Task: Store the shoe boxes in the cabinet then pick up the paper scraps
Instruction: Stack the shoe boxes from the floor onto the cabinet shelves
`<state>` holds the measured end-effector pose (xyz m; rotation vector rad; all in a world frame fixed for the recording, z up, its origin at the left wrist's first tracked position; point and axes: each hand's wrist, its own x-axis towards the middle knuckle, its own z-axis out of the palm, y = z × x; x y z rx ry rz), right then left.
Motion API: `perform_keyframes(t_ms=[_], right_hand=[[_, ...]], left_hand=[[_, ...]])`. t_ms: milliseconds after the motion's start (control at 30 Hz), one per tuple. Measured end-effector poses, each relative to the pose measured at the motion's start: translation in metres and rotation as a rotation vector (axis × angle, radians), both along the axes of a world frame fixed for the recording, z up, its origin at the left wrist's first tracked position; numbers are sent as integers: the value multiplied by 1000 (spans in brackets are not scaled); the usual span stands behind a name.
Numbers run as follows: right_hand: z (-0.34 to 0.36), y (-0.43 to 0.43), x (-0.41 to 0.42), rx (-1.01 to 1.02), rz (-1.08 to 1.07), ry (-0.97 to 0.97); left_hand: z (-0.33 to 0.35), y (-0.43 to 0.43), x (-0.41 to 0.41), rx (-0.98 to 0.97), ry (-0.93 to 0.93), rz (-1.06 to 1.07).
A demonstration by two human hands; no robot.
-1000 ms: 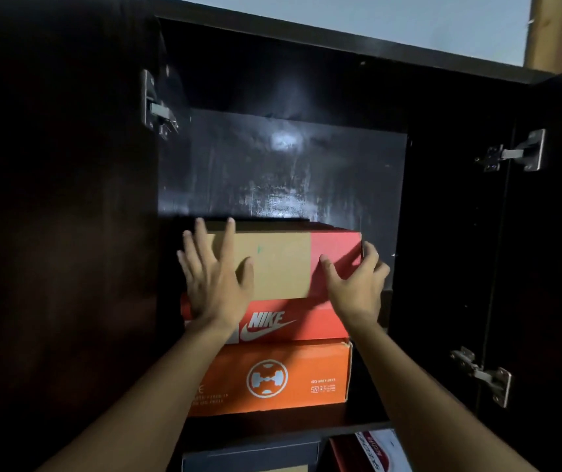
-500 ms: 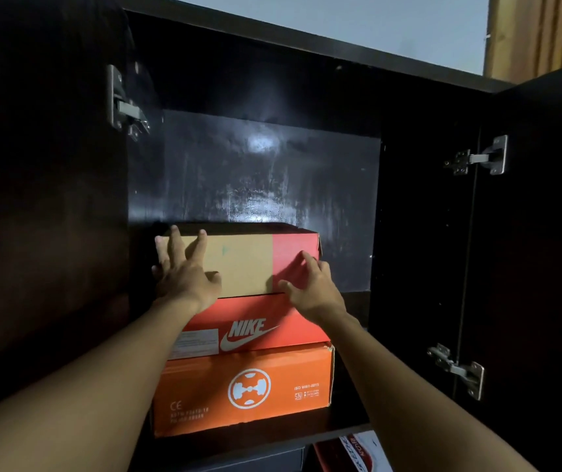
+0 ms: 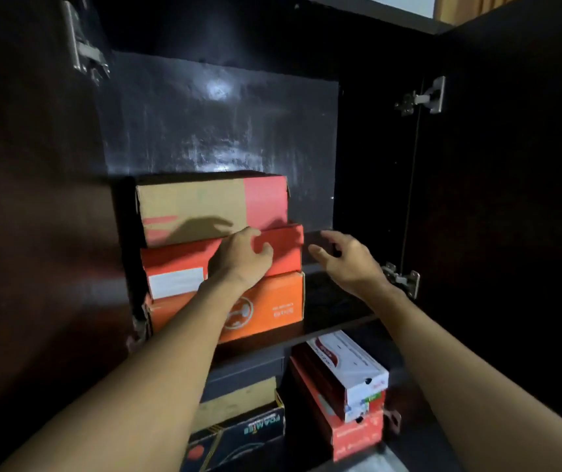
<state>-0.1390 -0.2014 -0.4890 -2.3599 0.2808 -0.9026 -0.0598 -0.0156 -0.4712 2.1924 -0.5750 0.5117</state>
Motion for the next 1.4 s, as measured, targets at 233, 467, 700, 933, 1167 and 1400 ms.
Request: perform_keyframes(t_ms=[233, 467, 700, 933, 1167, 1400], right_hand=[[-74, -29, -149, 39, -274, 126], [-140, -65, -287, 61, -502, 203], [-222, -104, -389, 137, -649, 250], [-333, -117, -488, 213, -847, 272], [-402, -101, -601, 299, -1071, 319], [-491, -59, -724, 519, -1325, 330]], left_hand=[[-73, -57, -100, -23, 137, -379], [-138, -117, -201, 97, 178, -598], [-212, -199, -295, 199, 246, -831], [-306, -248, -394, 266, 367, -1015], [-376, -271, -503, 328, 488, -1184], [-469, -275, -634, 410, 749, -1330]])
